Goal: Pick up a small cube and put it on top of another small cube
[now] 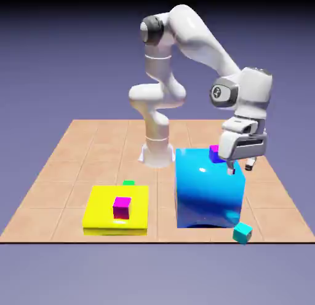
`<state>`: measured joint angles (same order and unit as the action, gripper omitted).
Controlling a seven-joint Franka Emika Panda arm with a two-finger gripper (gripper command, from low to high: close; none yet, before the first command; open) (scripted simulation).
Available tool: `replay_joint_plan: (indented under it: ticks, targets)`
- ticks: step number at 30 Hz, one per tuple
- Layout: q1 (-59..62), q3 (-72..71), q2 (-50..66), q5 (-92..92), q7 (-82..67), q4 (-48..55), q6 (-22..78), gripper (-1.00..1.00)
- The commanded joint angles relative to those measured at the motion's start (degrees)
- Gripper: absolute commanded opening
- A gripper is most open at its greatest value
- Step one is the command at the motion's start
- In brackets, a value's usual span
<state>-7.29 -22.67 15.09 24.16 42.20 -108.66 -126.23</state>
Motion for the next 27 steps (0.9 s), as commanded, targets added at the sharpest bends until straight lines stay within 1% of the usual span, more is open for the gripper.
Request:
replay_joint_plan:
  ticks: [1, 27]
  targets:
    - [-0.27, -0.90, 1.90, 0.96, -0.01, 2.08, 1.90, 0.00]
    - [-7.08, -24.28, 51.15, 25.88, -0.28, 56.07, 51.18, 0.00]
